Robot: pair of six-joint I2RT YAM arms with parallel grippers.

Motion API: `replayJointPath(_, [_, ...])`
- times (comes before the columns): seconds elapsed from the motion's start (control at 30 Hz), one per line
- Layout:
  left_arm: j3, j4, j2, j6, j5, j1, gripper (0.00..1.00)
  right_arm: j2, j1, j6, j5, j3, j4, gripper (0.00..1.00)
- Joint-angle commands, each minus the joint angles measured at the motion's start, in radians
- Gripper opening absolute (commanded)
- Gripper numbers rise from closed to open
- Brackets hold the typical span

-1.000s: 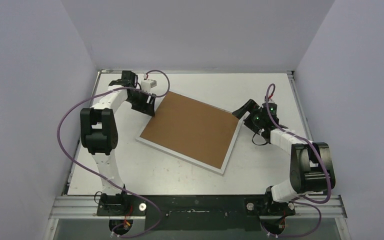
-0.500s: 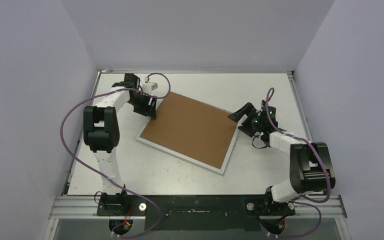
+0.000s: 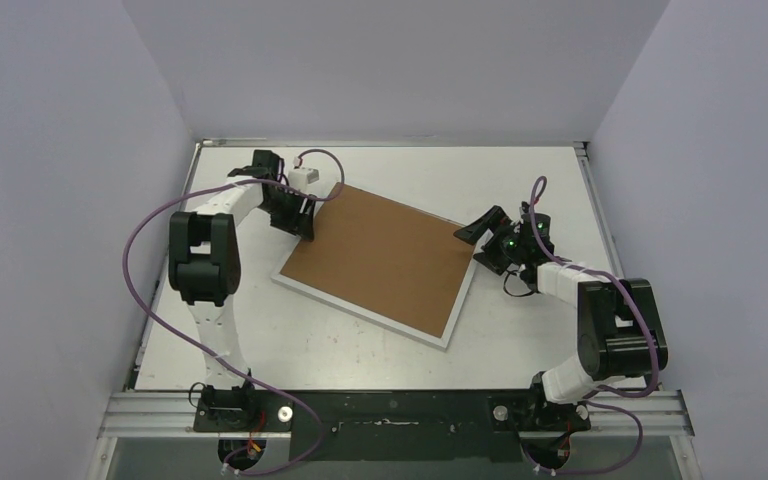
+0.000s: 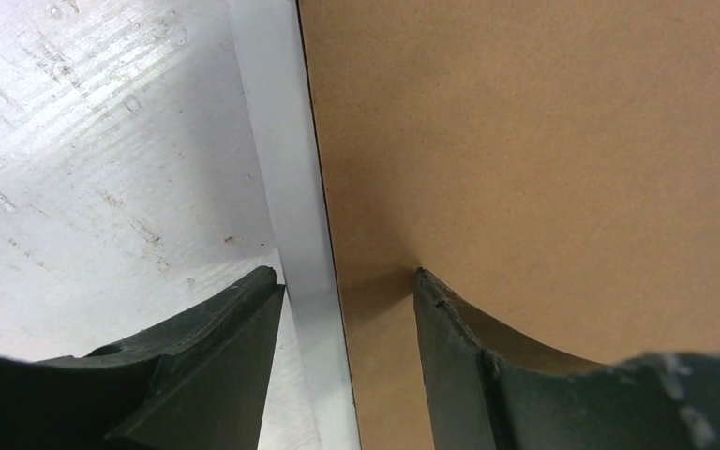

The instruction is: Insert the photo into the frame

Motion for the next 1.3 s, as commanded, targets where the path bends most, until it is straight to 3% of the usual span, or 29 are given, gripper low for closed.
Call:
replayJointPath(0.0, [-0.021,0.045,0.005,0.028,-0.037,-0.022,0.51,0.003,0.013,-0.005,-0.010,-0.005,0.011,0.95])
replayJointPath(0.73, [-0.035,0.057,0.025,0.034,-0.067,-0.042,0.49,-0.047,0.014,-0.039,-0.002,0.008,-0.089,0.95])
replayJointPath(1.27, [-0.034,0.063,0.041,0.036,-0.064,-0.061,0.49,-0.008,0.032,-0.007,-0.021,0.001,-0.035,0.95])
